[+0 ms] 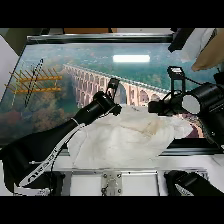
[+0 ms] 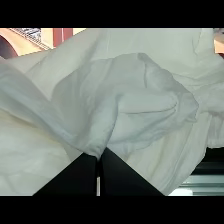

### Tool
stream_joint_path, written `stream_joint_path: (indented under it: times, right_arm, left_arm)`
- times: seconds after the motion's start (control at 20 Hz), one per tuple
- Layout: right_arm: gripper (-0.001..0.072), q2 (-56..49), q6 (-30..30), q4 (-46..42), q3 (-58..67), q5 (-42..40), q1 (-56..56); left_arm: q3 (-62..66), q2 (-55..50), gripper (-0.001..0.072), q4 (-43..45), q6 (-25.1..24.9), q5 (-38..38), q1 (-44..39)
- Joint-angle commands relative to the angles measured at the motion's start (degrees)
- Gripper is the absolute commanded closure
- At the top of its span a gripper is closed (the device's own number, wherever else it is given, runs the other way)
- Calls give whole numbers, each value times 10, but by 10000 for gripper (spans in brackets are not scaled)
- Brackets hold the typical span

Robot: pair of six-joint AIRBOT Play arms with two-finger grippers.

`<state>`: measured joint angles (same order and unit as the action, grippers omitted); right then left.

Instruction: Fold the clothes and pants, and hang the long-sleeved shirts on hangers.

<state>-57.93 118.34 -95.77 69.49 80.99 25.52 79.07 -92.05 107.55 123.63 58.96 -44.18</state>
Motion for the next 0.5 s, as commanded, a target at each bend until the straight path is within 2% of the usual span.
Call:
stream_joint_path:
  times: [0.0,0.15,0.45]
  right_arm:
    - [702,0,0,0,0,0,0]
    - [702,0,0,0,0,0,0]
    - [702,0,0,0,0,0,0]
  left_arm:
    - [0,-2,86,-28,5,-21,23]
    - [0,-2,85,-102,2,-61,9]
    - [0,39,85,-80,-24,-16,-58]
